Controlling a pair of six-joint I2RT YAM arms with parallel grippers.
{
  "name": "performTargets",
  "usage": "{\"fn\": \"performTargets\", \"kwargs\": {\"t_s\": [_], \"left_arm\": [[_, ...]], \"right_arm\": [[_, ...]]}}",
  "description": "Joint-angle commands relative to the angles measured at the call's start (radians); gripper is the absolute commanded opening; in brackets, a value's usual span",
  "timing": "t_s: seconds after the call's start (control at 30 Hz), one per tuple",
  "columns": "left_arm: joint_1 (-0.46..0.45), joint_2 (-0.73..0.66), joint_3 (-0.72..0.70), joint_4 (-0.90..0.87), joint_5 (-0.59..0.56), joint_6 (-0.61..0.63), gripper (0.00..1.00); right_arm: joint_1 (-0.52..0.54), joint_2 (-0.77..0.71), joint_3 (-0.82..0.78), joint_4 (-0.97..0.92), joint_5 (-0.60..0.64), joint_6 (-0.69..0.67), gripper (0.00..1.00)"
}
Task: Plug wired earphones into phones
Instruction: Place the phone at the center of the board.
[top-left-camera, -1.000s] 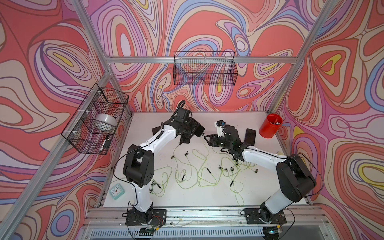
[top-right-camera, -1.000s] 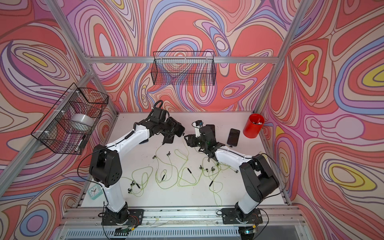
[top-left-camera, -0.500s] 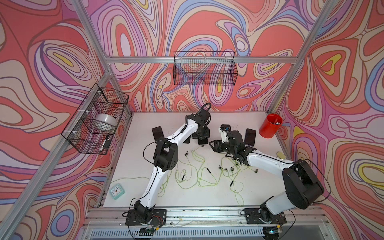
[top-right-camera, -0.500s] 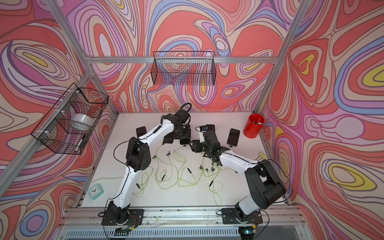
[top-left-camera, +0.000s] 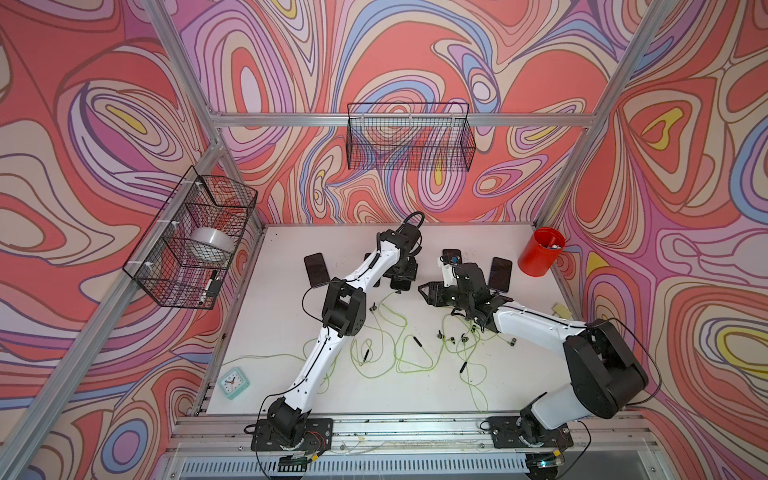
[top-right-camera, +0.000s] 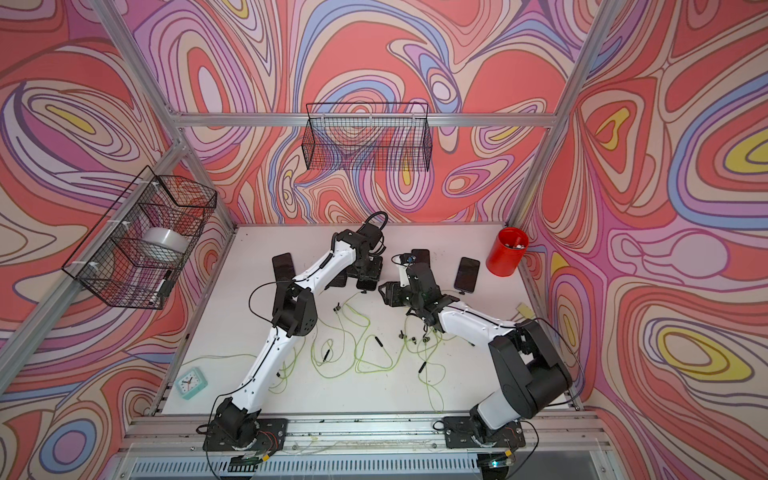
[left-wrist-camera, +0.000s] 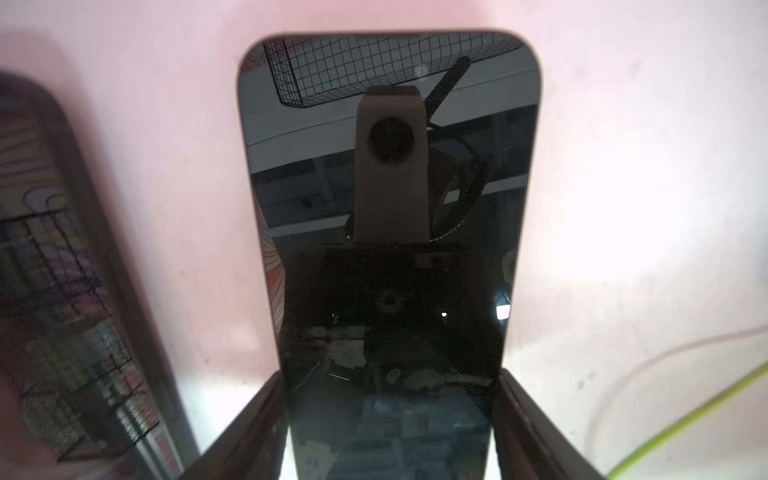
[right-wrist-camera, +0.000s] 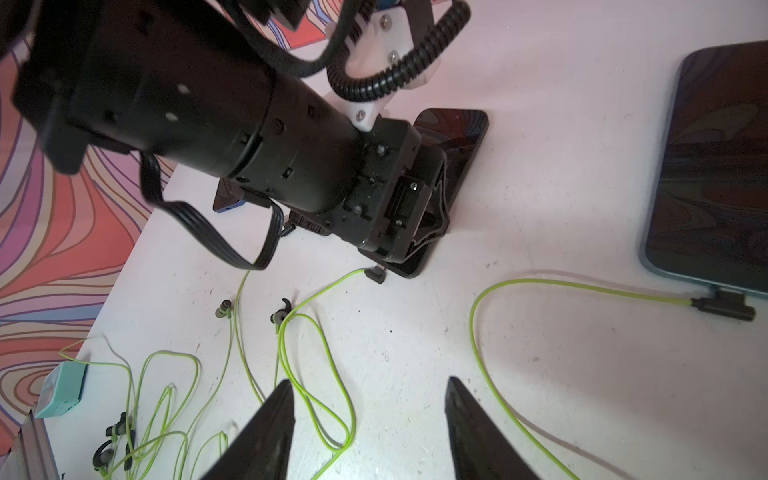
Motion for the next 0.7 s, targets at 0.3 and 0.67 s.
{"fn": "performTargets", "kwargs": {"t_s": [0.3, 0.67], "left_arm": [[0.005, -0.119, -0.119, 0.110, 0.036, 0.121, 1.00], [0.206, -0.750, -0.882, 0.263, 0.117, 0.122, 0.75]], "right_arm": [[-0.003, 0.023, 0.012, -0.052, -0.013, 0.016, 0.61], [-0.007, 0.051, 0.084, -0.189, -0.007, 0.001, 0.62]]}}
